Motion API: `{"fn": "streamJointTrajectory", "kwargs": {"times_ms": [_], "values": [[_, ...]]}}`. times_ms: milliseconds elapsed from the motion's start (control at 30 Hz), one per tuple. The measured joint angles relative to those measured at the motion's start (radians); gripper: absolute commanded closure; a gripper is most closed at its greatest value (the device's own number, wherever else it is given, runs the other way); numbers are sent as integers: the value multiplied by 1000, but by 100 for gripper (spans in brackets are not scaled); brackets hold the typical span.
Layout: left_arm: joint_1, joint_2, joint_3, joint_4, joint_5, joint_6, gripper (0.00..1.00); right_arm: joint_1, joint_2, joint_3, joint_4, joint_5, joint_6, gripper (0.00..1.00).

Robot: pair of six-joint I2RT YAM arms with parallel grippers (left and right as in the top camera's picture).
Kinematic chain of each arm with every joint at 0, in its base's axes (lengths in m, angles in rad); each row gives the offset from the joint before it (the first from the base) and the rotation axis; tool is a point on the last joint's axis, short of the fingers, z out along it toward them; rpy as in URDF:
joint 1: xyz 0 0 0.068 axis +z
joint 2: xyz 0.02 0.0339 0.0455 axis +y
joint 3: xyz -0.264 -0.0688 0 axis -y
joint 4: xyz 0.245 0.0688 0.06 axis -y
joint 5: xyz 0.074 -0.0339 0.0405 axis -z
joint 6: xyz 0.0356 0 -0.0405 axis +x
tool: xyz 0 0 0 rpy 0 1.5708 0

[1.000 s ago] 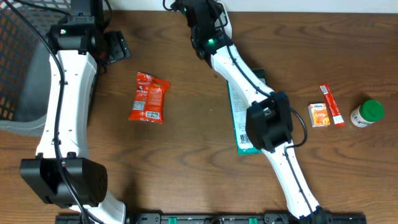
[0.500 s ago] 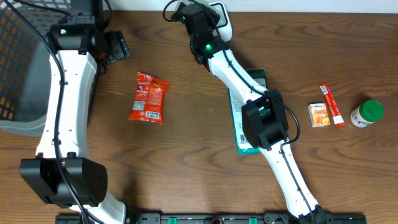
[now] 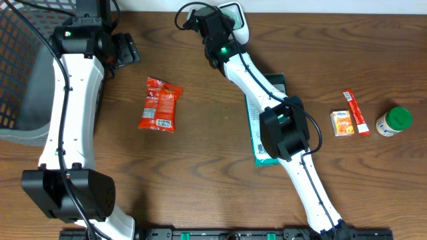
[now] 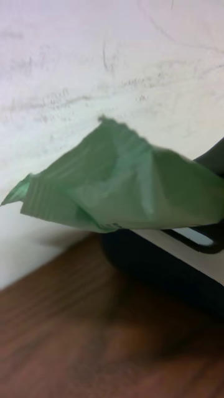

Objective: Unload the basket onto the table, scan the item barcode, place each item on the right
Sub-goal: 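Hold the wipes pack up against the white scanner face with the right gripper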

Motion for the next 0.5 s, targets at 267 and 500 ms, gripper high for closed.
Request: {"fn": "streamJointTrajectory", "kwargs": {"times_ms": [267,500], "values": [[0,0,0,0,0,0,14,0,5,-2,280,70,-117,99],[0,0,0,0,0,0,14,-3,5,-1,265,118,-167,99]]}}
